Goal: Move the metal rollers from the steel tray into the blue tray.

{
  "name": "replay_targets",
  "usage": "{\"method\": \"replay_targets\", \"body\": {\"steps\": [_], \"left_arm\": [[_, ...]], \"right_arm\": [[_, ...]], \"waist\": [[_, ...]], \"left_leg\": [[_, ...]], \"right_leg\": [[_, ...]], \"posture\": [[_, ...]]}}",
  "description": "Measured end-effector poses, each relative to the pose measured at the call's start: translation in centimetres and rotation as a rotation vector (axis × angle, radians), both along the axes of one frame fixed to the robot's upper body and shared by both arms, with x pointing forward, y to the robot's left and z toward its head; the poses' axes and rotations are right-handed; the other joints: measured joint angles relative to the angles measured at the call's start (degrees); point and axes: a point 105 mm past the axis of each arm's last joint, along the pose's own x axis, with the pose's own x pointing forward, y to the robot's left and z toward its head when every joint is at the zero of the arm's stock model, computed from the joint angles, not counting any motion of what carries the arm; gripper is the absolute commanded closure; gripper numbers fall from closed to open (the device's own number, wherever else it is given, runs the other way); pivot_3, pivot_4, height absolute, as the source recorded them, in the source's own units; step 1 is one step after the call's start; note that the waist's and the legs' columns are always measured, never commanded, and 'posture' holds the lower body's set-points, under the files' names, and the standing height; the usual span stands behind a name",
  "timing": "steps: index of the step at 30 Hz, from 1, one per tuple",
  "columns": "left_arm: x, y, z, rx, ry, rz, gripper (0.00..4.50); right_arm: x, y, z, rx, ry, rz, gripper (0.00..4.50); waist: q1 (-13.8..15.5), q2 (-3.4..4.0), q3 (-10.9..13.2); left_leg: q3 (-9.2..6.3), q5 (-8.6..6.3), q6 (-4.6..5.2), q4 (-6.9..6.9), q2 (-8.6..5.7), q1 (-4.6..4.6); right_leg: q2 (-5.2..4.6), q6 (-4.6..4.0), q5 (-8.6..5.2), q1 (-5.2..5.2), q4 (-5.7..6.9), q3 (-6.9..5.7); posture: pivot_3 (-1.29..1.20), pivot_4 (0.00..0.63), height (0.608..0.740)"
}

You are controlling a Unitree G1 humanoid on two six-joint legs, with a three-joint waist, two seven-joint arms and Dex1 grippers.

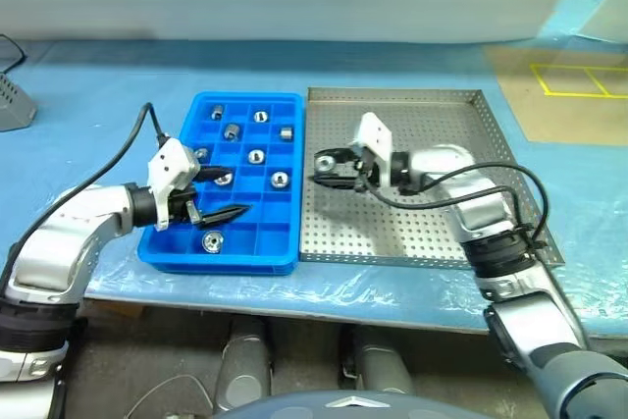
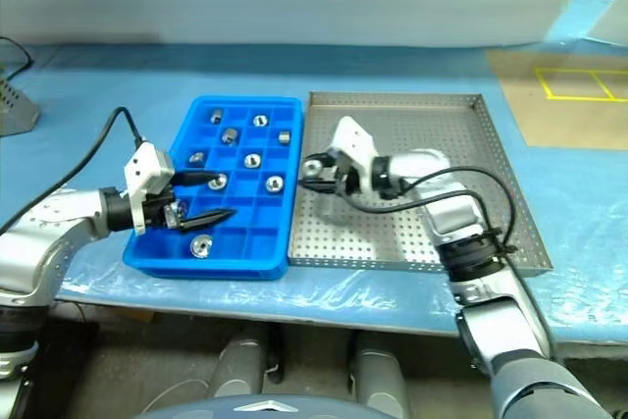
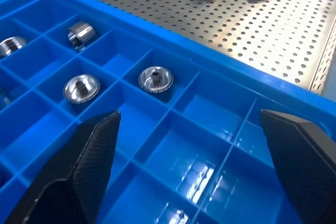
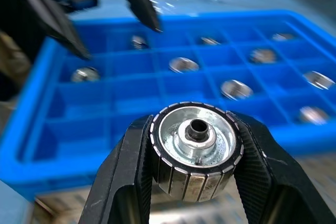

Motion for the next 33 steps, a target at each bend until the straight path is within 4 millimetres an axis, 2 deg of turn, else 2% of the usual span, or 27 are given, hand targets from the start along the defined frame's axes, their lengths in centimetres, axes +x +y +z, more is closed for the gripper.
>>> {"method": "replay_targets", "body": {"steps": [1,5,11,15,19,24,26,29,33], "left_arm": [[-0.4,0.1,-0.1,-0.002,0.004,0.014,0.03],[-2.2,-0.5,-0.9,-0.003,0.03,0.019,0.03],[-4.7,-1.1,-1.4,-0.049,0.083,0.038,0.03],[-5.2,-1.5,-0.5,-0.066,0.063,0.053,0.03],[-5.4,-1.5,-0.9,-0.065,0.08,0.07,0.03],[-5.0,-1.7,-0.5,-0.065,0.062,0.062,0.03],[-4.8,-2.0,-0.4,-0.064,0.056,0.051,0.03],[-4.3,-2.0,-0.3,-0.063,0.056,0.041,0.03],[-3.5,-2.2,-0.2,-0.06,0.056,0.019,0.03]], "right_arm": [[-0.6,0.9,-0.1,0.015,0.033,0.045,2.81],[-2.2,2.3,-0.9,0.003,0.098,0.157,2.81],[-2.6,3.1,-2.7,-0.034,0.161,0.199,2.81],[-3.0,3.5,-3.6,-0.045,0.198,0.219,2.81],[-3.1,2.9,-5.2,-0.083,0.241,0.208,2.81],[-2.7,2.7,-5.9,-0.118,0.193,0.201,2.81],[-2.7,2.8,-5.9,-0.117,0.183,0.202,2.07],[-2.7,2.8,-5.9,-0.115,0.18,0.2,1.22],[-1.9,2.3,-5.4,-0.087,0.194,0.14,1.22]], "waist": [[0.5,0.0,0.0],[2.1,-0.01,0.0],[3.2,-0.03,0.0],[4.0,-0.03,0.0],[4.3,-0.03,0.0],[4.3,-0.04,0.0],[4.3,-0.04,0.0],[4.3,-0.04,0.0],[4.2,-0.05,0.0]], "left_leg": [[0.0,-0.01,0.01,0.0,-0.02,0.0],[-0.03,-0.01,0.0,0.01,-0.03,-0.01],[-0.09,0.02,-0.06,-0.11,-0.03,0.07],[-0.11,0.03,-0.08,-0.12,-0.03,0.09],[-0.11,0.03,-0.08,-0.13,-0.05,0.04],[-0.11,0.03,-0.09,-0.14,-0.04,0.12],[-0.11,0.04,-0.09,-0.13,-0.06,0.19],[-0.11,0.04,-0.09,-0.13,-0.06,0.27],[-0.11,0.05,-0.11,-0.12,-0.09,0.36]], "right_leg": [[-0.02,0.0,0.0,0.01,-0.03,0.0],[-0.04,0.01,0.0,0.03,-0.06,-0.01],[-0.04,0.22,-0.12,0.03,-0.02,-0.01],[-0.02,0.32,-0.18,0.03,-0.01,-0.01],[-0.03,0.35,-0.19,0.02,-0.06,-0.01],[-0.03,0.41,-0.22,0.05,-0.03,0.0],[-0.03,0.42,-0.23,0.11,-0.03,0.02],[-0.03,0.44,-0.23,0.18,-0.02,0.03],[-0.03,0.45,-0.23,0.25,-0.01,0.07]], "posture": [[0.2,0.15,0.74],[0.25,0.15,0.74],[0.31,0.15,0.74],[0.33,0.15,0.74],[0.32,0.15,0.74],[0.28,0.15,0.74],[0.27,0.15,0.74],[0.24,0.15,0.74],[0.17,0.15,0.74]]}}
